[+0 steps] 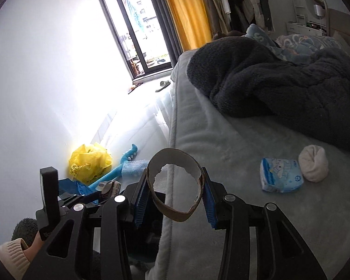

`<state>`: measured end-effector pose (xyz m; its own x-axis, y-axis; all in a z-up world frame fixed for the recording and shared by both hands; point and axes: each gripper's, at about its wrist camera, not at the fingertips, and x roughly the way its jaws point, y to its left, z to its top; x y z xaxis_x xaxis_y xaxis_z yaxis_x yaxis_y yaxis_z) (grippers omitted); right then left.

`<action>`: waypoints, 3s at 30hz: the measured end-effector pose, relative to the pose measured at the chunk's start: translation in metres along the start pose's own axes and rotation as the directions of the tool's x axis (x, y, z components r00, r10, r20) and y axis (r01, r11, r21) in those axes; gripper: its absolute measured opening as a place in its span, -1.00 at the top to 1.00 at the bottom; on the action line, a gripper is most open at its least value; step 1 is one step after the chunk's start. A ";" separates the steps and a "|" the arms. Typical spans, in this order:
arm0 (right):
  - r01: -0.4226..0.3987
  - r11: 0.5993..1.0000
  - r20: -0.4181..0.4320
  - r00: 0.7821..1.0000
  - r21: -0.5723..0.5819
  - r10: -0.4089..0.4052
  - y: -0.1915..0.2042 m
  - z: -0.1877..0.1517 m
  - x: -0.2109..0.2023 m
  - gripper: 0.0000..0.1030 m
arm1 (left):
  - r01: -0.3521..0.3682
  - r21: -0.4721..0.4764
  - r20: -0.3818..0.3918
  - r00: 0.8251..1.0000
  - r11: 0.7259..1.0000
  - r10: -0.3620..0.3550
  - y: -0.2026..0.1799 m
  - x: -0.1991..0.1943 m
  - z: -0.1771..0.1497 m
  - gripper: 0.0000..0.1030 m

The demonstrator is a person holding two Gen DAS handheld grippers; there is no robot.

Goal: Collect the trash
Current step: 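Carry both items over the teal bin and open the left tool to drop the pack, then open the right tool over the teal bin to drop the tape roll, then move both tools back toward the wipes pack and tissue wad on the bed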

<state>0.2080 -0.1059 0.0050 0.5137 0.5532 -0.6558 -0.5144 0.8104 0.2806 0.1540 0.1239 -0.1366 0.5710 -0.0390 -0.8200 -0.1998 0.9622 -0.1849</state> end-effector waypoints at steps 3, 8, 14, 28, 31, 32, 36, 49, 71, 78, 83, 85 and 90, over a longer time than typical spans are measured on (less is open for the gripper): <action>-0.017 1.000 -0.009 1.000 -0.016 0.017 0.011 0.002 0.008 0.17 | -0.019 -0.001 -0.066 0.998 1.000 0.019 0.010 0.014 -0.006 -0.18; -0.039 0.998 -0.042 0.998 -0.049 0.037 0.031 -0.001 0.028 0.17 | -0.009 -0.013 -0.168 0.986 1.000 0.007 0.022 0.036 -0.019 -0.18; -0.051 0.997 -0.104 0.994 -0.062 0.044 0.042 -0.009 0.057 0.17 | -0.012 -0.048 -0.263 0.965 0.999 -0.001 0.033 0.063 -0.027 -0.18; -0.077 0.996 -0.203 0.977 -0.047 0.066 0.053 -0.022 0.108 0.17 | -0.037 -0.161 -0.370 0.929 0.986 -0.025 0.056 0.082 -0.033 -0.39; -0.081 0.996 -0.209 0.975 -0.045 0.070 0.055 -0.022 0.112 0.17 | -0.027 -0.178 -0.350 0.936 0.984 -0.038 0.061 0.076 -0.032 -0.45; -0.082 0.996 -0.210 0.975 -0.045 0.071 0.055 -0.022 0.114 0.17 | -0.026 -0.181 -0.347 0.937 0.983 -0.039 0.062 0.074 -0.031 -0.45; -0.087 0.995 -0.219 0.973 -0.044 0.076 0.060 -0.023 0.121 0.17 | -0.044 -0.199 -0.330 0.944 0.979 -0.025 0.073 0.063 -0.030 -0.50; -0.079 0.994 -0.311 0.949 -0.075 0.052 0.077 -0.042 0.169 0.17 | -0.052 -0.270 -0.085 0.996 0.961 0.030 0.115 -0.002 -0.008 -0.50; -0.060 0.982 -0.484 0.874 -0.180 -0.035 0.103 -0.093 0.244 0.17 | 0.016 -0.182 0.271 0.962 0.983 0.035 0.110 -0.097 0.020 -0.29; -0.062 0.983 -0.519 0.854 -0.174 -0.038 0.104 -0.100 0.250 -0.19 | 0.028 -0.052 0.407 0.913 0.998 -0.004 0.071 -0.141 0.036 -0.29; -0.075 0.980 -0.512 0.858 -0.182 -0.030 0.110 -0.096 0.239 -0.39 | 0.007 0.020 0.459 0.888 1.000 -0.015 0.048 -0.161 0.034 -0.29; -0.080 0.979 -0.502 0.865 -0.185 -0.024 0.110 -0.092 0.231 -0.41 | 0.005 0.035 0.479 0.878 0.999 -0.021 0.042 -0.168 0.032 -0.32; -0.094 0.977 -0.453 0.892 -0.191 -0.003 0.109 -0.078 0.204 -0.45 | -0.003 0.069 0.518 0.854 0.998 -0.034 0.025 -0.178 0.032 -0.35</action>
<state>0.2033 0.0798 -0.1528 0.1487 0.4032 -0.9030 -0.6822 0.7029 0.2015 0.0727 0.1639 0.0217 0.9075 0.0741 -0.4135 -0.1458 0.9787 -0.1446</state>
